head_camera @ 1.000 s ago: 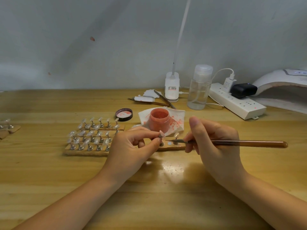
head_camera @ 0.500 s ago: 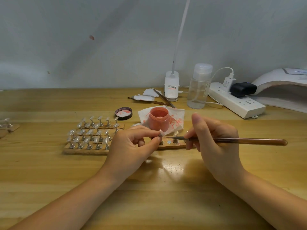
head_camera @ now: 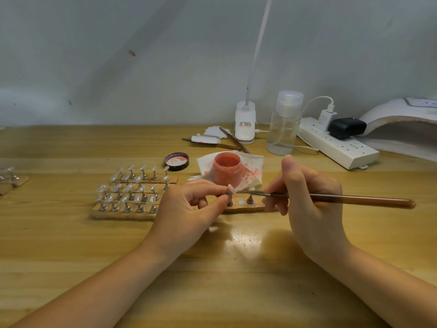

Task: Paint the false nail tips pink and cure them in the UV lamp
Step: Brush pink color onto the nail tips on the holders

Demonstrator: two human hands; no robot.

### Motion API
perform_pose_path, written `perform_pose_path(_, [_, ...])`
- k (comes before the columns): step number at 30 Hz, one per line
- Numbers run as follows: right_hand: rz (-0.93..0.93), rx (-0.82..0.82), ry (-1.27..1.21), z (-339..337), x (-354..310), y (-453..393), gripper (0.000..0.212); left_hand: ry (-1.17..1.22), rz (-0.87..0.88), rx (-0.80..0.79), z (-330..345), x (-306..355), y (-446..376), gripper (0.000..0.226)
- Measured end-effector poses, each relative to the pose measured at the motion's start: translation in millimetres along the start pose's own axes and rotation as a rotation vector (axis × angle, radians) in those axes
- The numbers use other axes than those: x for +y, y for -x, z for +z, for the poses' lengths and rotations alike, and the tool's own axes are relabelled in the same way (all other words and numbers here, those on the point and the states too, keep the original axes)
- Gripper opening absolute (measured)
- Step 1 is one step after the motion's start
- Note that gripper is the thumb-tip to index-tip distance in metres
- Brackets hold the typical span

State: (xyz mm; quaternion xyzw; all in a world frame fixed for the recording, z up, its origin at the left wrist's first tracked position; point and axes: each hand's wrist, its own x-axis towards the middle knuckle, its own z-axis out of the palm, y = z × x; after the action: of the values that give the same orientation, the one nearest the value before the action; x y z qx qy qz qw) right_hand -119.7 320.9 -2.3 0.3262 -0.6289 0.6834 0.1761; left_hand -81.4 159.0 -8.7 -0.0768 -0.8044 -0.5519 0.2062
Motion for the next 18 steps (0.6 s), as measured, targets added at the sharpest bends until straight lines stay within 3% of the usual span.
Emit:
perform_pose_path(6, [0.023, -0.057, 0.076, 3.3, 2.7, -2.0, 0.034, -0.007, 0.016, 0.000, 0.7, -0.5, -0.2, 0.019])
perform_pose_path(12, [0.025, -0.029, -0.010, 0.9, -1.5, 4.2, 0.041, -0.003, 0.025, -0.003, -0.2, -1.1, -0.2, 0.022])
perform_pose_path(18, [0.028, -0.024, 0.064, 4.9, -0.2, -1.6, 0.033, -0.009, 0.025, 0.002, 0.3, -1.6, -0.5, 0.017])
